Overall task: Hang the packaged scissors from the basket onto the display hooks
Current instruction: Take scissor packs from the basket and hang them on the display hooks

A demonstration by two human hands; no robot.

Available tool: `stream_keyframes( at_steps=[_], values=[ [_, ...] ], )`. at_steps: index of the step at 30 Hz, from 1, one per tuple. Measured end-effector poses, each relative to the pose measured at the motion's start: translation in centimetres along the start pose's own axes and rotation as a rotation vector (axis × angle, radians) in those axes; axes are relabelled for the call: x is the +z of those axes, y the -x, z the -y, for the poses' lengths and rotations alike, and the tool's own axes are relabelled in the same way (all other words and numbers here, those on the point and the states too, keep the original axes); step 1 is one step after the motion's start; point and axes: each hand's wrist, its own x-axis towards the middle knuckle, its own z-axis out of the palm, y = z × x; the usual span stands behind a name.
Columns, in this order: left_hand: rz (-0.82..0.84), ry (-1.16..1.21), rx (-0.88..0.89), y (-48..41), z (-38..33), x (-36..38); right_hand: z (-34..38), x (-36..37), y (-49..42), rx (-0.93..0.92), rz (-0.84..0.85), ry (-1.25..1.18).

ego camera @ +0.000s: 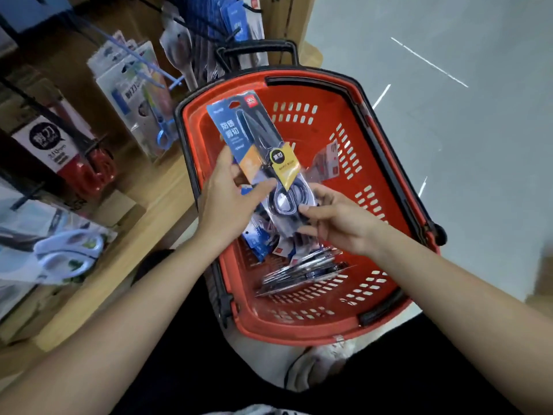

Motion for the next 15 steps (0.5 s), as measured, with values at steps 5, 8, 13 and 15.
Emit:
stream_keyframes(
  at_steps=[5, 8, 13, 15],
  values=[
    [-0.136, 0.005, 0.088, -1.2, 0.8, -0.9, -1.5, -3.0, -1.0, 0.013, 0.036, 0.886],
    [-0.14, -0.102, 0.126, -1.6, 2.0, -1.3, -3.0, -6.4, -2.2, 0.177, 0.153, 1.537],
    [-0.101, -0.18, 0.15, -1.5, 2.3, -1.3, -6.1, -8.1, -4.4, 0.459, 0.379, 1.974],
    [-0.111, -0.226, 0.179, -1.3, 2.2, -1.4, -6.8, -8.3, -4.7, 0.47, 0.421, 1.998]
  ],
)
